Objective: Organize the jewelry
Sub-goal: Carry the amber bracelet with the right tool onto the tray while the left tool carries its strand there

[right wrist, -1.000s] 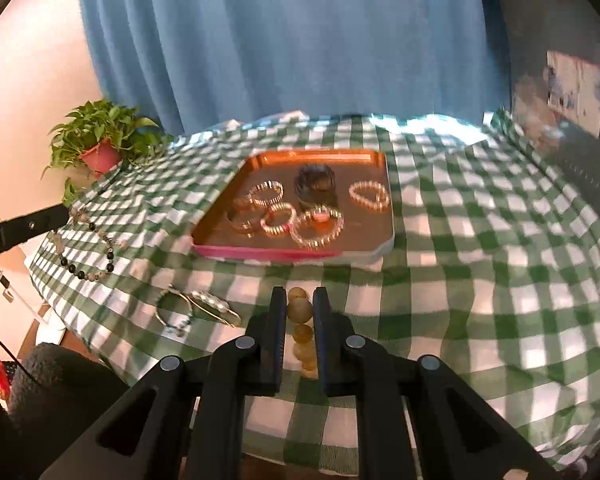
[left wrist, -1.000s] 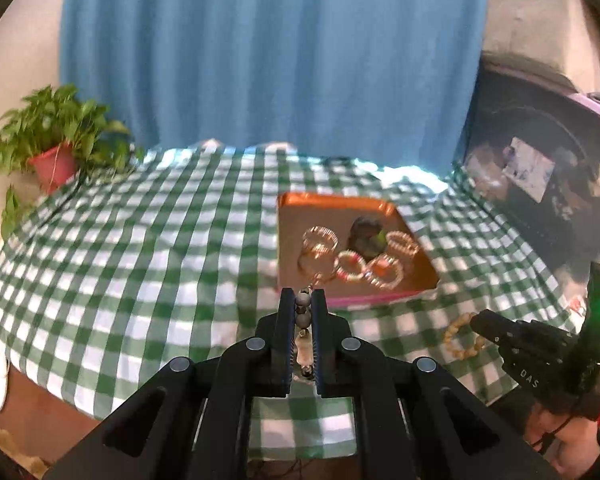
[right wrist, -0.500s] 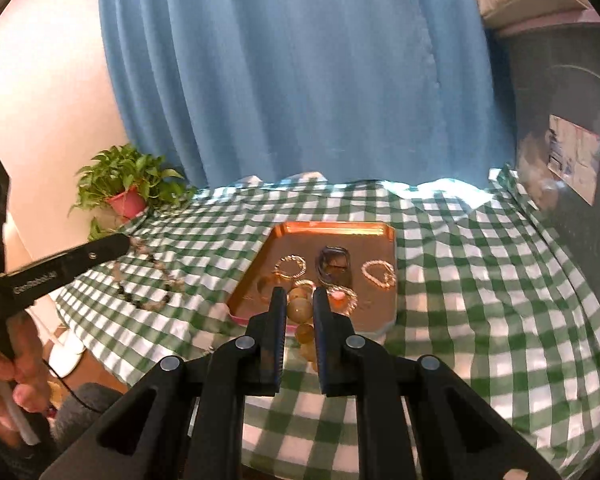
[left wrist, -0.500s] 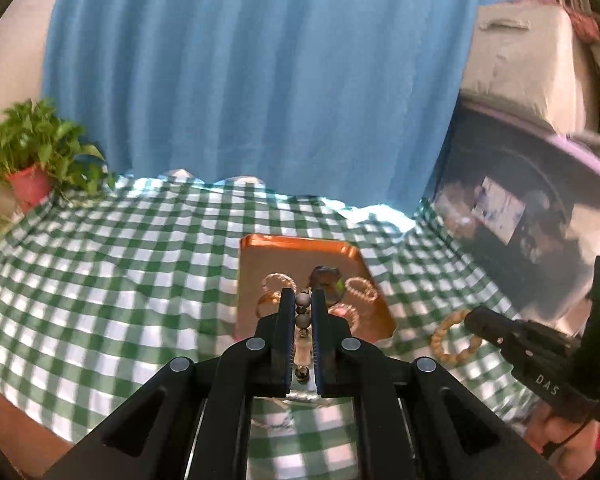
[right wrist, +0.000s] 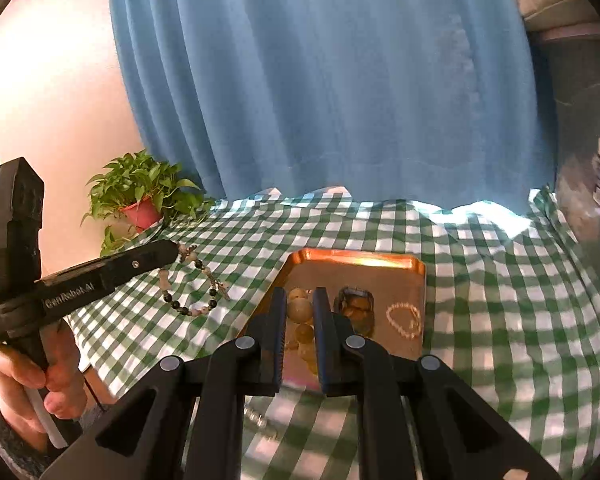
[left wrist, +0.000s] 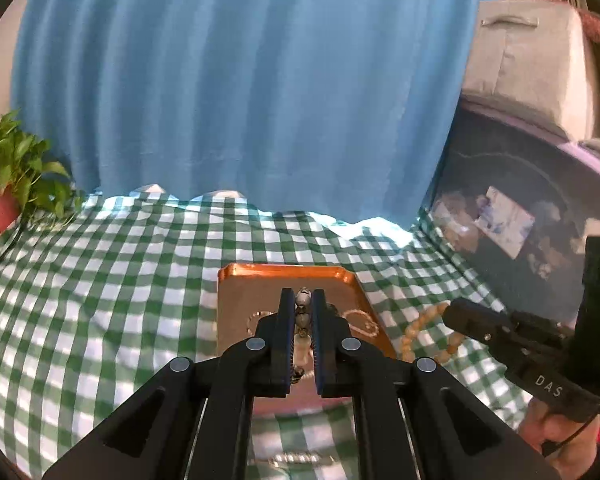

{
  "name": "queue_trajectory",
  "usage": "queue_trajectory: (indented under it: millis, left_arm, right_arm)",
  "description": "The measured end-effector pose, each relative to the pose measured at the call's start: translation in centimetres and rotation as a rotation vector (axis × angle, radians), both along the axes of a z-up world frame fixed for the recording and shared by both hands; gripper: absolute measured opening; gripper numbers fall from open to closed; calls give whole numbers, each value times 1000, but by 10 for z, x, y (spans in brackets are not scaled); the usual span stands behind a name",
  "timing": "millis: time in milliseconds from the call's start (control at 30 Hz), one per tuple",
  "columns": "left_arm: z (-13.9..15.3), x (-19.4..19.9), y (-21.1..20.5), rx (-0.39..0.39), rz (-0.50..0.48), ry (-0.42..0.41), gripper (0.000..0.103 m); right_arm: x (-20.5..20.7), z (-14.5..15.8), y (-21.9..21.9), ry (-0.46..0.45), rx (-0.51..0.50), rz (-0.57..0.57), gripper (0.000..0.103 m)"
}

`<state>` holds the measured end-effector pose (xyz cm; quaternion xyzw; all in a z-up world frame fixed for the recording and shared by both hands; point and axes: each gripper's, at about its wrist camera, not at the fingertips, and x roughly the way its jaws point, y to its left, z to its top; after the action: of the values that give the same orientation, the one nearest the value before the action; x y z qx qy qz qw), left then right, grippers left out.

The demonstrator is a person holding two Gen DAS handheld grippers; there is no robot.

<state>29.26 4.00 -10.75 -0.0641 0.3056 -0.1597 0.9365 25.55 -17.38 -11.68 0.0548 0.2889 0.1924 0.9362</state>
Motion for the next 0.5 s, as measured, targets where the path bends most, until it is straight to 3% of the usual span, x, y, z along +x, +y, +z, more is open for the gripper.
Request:
queue_trajectory:
  millis: [167, 500]
  left_arm:
    - [-16, 50, -10, 30, -22, 32, 8]
    - [-66, 153, -18, -9, -36, 115, 8]
  right_arm:
    - [51, -15, 1, -5, -18, 1, 12]
    - [150, -48, -25, 48, 2, -88, 12]
